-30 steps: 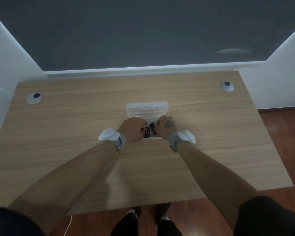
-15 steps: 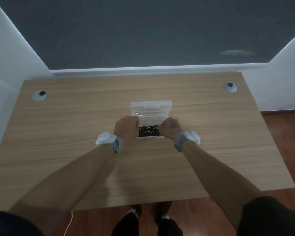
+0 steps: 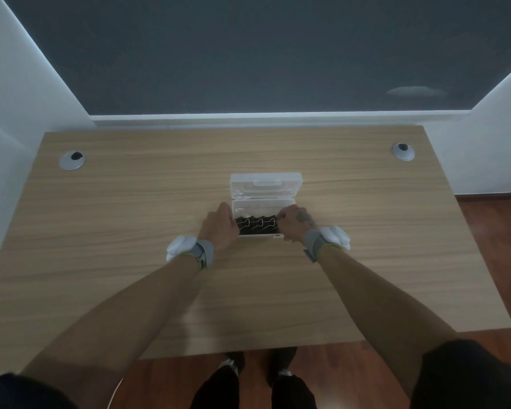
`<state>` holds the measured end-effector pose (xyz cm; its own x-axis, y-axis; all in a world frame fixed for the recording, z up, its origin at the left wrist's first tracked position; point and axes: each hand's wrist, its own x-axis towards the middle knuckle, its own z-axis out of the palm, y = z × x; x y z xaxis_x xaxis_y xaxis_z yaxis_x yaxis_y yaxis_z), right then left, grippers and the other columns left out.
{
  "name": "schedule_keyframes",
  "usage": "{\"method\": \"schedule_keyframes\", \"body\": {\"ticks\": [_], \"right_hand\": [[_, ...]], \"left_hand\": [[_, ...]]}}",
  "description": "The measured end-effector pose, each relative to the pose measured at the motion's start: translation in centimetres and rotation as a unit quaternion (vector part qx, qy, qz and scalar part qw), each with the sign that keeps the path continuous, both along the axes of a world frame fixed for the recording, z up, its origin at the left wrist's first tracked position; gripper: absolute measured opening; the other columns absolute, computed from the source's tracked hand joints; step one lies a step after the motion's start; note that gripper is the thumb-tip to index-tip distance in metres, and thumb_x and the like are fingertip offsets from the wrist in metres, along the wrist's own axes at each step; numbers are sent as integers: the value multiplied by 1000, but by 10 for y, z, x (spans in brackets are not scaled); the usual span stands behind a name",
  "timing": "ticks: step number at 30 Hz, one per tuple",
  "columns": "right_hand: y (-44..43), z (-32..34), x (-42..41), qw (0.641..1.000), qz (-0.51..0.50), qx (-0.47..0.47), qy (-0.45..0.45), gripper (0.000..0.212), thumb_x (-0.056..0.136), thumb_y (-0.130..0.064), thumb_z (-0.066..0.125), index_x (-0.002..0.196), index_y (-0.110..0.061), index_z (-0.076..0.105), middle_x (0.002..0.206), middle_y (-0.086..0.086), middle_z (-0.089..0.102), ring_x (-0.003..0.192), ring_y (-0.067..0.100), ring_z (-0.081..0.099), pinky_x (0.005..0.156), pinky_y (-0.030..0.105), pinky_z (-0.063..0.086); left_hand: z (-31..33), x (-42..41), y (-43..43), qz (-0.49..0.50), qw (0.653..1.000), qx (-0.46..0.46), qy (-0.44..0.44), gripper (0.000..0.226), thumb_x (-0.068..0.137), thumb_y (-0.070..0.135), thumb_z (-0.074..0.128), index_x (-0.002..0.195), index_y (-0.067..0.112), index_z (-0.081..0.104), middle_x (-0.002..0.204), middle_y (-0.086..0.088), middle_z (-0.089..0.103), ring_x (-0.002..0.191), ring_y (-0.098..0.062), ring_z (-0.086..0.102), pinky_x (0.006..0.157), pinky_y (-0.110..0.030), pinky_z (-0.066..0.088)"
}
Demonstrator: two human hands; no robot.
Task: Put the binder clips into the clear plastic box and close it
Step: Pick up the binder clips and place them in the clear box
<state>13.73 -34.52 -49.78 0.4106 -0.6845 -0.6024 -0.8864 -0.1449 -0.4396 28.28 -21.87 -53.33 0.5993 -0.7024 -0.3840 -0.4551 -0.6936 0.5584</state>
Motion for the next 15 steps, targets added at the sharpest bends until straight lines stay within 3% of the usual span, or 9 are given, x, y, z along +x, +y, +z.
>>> {"method": "schedule_keyframes", "body": {"ticks": [12, 15], "right_hand": [[-7, -3, 1, 1000, -20, -15, -9, 33, 94, -12, 48, 119, -6, 69, 100, 17, 76, 83, 33, 77, 80, 43, 65], [-9, -2, -2, 999, -21, -24, -16, 35, 94, -13, 48, 124, -7, 66, 105, 16, 75, 84, 32, 77, 82, 42, 64]], "left_hand": [[0, -5, -7, 16, 1000, 5, 12, 14, 96, 16, 46, 107, 9, 51, 99, -17, 66, 83, -37, 67, 75, -46, 58], [0, -5, -11, 7, 1000, 8, -6, 15, 97, 15, 46, 107, 6, 52, 102, -18, 65, 81, -32, 59, 68, -40, 49]]}}
